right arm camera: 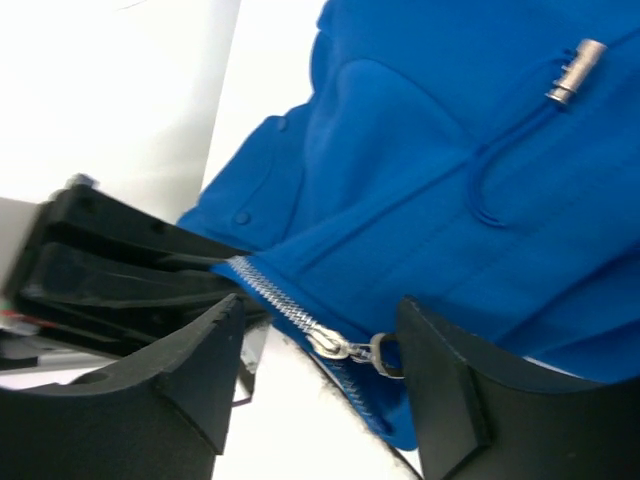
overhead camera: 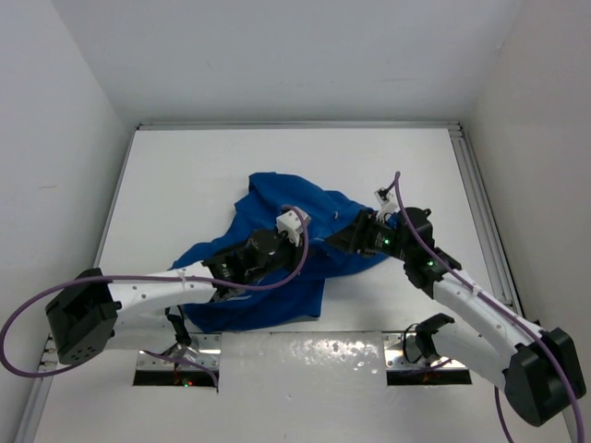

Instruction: Zip up the jacket

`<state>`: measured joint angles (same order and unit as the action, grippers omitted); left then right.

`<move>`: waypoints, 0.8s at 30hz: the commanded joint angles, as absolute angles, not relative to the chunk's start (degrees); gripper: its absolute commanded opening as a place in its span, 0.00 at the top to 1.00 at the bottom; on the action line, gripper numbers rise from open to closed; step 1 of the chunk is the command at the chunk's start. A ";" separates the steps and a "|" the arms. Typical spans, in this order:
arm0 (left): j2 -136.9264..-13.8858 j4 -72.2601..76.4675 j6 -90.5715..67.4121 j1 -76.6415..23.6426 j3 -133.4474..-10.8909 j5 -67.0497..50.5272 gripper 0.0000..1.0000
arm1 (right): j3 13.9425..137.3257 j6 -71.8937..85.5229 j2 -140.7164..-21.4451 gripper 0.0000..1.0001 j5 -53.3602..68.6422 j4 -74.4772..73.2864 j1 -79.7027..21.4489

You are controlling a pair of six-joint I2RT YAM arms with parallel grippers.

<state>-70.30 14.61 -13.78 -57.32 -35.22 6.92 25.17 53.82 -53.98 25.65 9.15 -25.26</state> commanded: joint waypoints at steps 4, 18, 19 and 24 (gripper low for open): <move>-67.50 17.57 -13.36 -57.83 -37.00 5.80 1.00 | 25.75 50.71 -54.75 0.32 23.81 7.47 -25.31; -67.67 19.86 -13.62 -57.75 -35.86 5.45 1.00 | 20.83 63.27 -54.50 0.33 34.28 26.19 -25.31; -67.94 19.08 -13.36 -57.83 -36.47 5.45 1.00 | 20.57 63.46 -53.27 0.34 33.84 26.37 -25.31; -67.41 19.78 -13.62 -57.83 -35.68 5.36 1.00 | 19.95 62.49 -50.98 0.38 31.56 25.14 -25.31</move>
